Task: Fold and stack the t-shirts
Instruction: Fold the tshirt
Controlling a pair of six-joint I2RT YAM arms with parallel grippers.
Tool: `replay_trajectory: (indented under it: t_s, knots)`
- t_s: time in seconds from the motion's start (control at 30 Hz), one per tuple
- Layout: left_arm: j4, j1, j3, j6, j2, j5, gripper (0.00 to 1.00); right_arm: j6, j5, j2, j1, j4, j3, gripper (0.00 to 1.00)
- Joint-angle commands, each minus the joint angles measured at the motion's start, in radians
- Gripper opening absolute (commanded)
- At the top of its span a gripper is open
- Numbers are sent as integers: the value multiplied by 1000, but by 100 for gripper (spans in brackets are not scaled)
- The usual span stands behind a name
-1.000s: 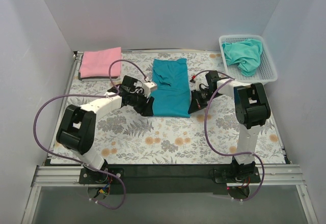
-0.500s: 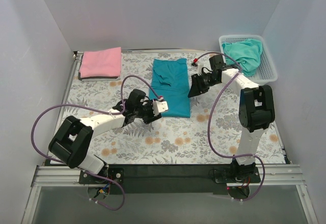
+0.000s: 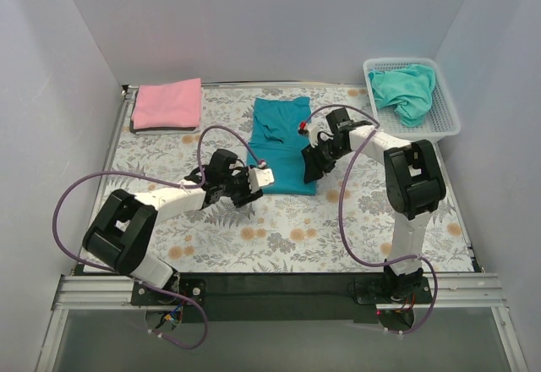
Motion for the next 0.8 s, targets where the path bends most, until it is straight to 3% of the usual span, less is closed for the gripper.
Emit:
replay_trajectory:
  t_s: [0.0, 0.03, 0.07, 0.13, 0.4, 0.57, 0.77]
  knots:
    - [-36, 21, -17, 14, -41, 29, 43, -93, 69, -53, -2, 53, -64, 59]
    - [-37, 22, -28, 34, -50, 32, 44, -111, 73, -97, -2, 66, -84, 76]
    - [-40, 22, -38, 77, -55, 32, 45, -130, 87, -120, 0, 77, -100, 82]
    - [-40, 25, -57, 110, -72, 38, 45, -183, 104, -185, 3, 100, -144, 83]
    - [30, 31, -94, 179, -111, 69, 45, -412, 138, -422, 84, 287, -399, 73]
    - [66, 28, -105, 232, -102, 138, 45, -568, 173, -499, 109, 472, -575, 68]
    - [121, 21, -52, 248, -9, 132, 43, -688, 185, -515, 124, 632, -675, 63]
